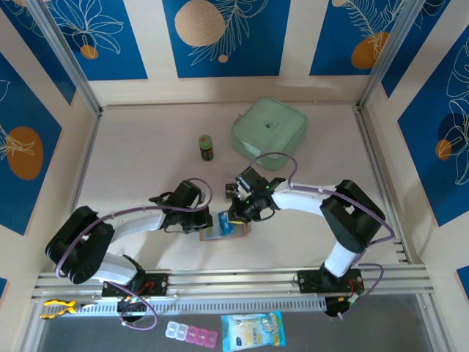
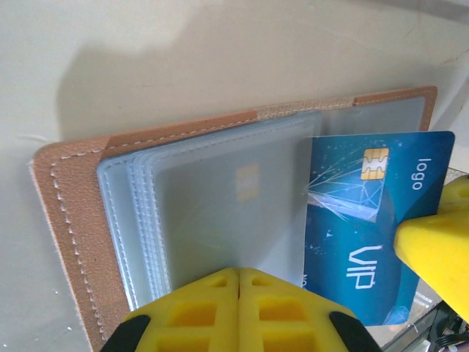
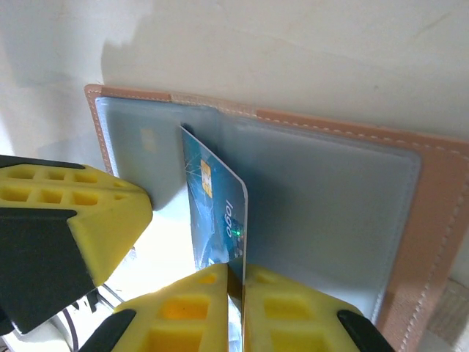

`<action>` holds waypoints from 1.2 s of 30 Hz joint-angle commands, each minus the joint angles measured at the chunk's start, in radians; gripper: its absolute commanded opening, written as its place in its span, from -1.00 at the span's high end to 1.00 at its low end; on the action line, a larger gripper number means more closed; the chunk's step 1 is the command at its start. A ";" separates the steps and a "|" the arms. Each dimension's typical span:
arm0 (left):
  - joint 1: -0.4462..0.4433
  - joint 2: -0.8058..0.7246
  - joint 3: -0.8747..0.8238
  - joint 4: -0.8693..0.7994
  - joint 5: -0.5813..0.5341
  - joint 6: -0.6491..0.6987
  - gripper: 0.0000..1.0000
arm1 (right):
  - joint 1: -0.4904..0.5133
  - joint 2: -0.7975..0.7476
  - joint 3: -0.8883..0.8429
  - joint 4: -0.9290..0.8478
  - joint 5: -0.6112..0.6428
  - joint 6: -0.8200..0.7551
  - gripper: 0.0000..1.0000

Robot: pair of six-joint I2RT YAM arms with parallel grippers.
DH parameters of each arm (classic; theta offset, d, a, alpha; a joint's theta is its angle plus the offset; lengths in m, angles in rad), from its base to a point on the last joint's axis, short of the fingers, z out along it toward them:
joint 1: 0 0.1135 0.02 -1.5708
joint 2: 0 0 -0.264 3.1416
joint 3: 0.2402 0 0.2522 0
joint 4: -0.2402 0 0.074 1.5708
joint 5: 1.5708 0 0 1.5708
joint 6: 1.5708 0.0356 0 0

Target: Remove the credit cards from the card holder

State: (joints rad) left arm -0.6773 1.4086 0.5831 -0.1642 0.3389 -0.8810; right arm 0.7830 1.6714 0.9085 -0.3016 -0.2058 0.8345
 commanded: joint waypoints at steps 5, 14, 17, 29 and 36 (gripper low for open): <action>-0.007 0.015 0.000 -0.014 -0.011 0.020 1.00 | -0.004 -0.032 0.028 -0.110 0.046 -0.036 0.75; -0.007 0.018 -0.002 -0.007 -0.006 0.021 1.00 | 0.004 -0.029 0.057 -0.142 0.067 -0.046 0.75; -0.006 0.019 -0.002 -0.008 -0.007 0.021 1.00 | 0.008 -0.026 0.068 -0.153 0.077 -0.049 0.75; -0.007 0.023 0.001 -0.002 -0.003 0.020 1.00 | 0.036 -0.001 0.101 -0.159 0.077 -0.035 0.66; -0.006 0.024 0.007 -0.003 -0.001 0.022 1.00 | 0.044 -0.012 0.098 -0.159 0.080 -0.023 0.65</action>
State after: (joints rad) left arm -0.6773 1.4158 0.5831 -0.1520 0.3401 -0.8810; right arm 0.8192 1.6604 0.9817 -0.4381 -0.1299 0.8021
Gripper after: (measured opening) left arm 0.044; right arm 0.176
